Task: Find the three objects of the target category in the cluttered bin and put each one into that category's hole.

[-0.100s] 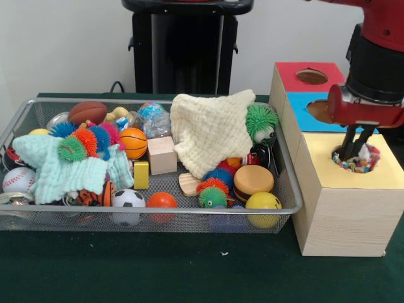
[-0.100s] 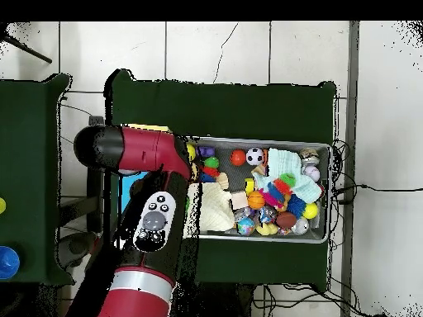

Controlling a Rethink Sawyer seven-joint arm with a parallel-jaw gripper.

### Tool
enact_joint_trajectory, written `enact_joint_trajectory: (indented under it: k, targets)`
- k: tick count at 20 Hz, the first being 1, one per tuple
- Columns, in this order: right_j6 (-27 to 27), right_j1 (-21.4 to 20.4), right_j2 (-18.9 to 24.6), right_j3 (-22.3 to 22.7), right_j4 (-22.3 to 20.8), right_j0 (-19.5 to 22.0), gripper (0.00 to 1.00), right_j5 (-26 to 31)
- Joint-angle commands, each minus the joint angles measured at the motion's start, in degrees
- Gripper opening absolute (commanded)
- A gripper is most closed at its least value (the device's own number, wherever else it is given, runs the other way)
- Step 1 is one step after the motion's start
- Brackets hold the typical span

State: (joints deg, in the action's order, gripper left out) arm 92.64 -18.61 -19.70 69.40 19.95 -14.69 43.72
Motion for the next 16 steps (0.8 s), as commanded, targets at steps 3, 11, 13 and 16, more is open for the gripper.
enact_joint_trajectory:
  k: [3, 11, 13, 16]
  targets:
    - [15.23, 7.2, -2.17, -1.0, -3.23, -0.13, 0.0, -1.27]
    - [12.05, 3.29, -1.11, 0.16, -2.29, 1.63, 0.0, 3.83]
    - [9.91, -1.2, -1.05, -1.18, -2.4, 2.14, 0.0, 13.26]
    - [9.26, -6.67, -1.8, -4.97, -2.34, 3.03, 0.0, 25.3]
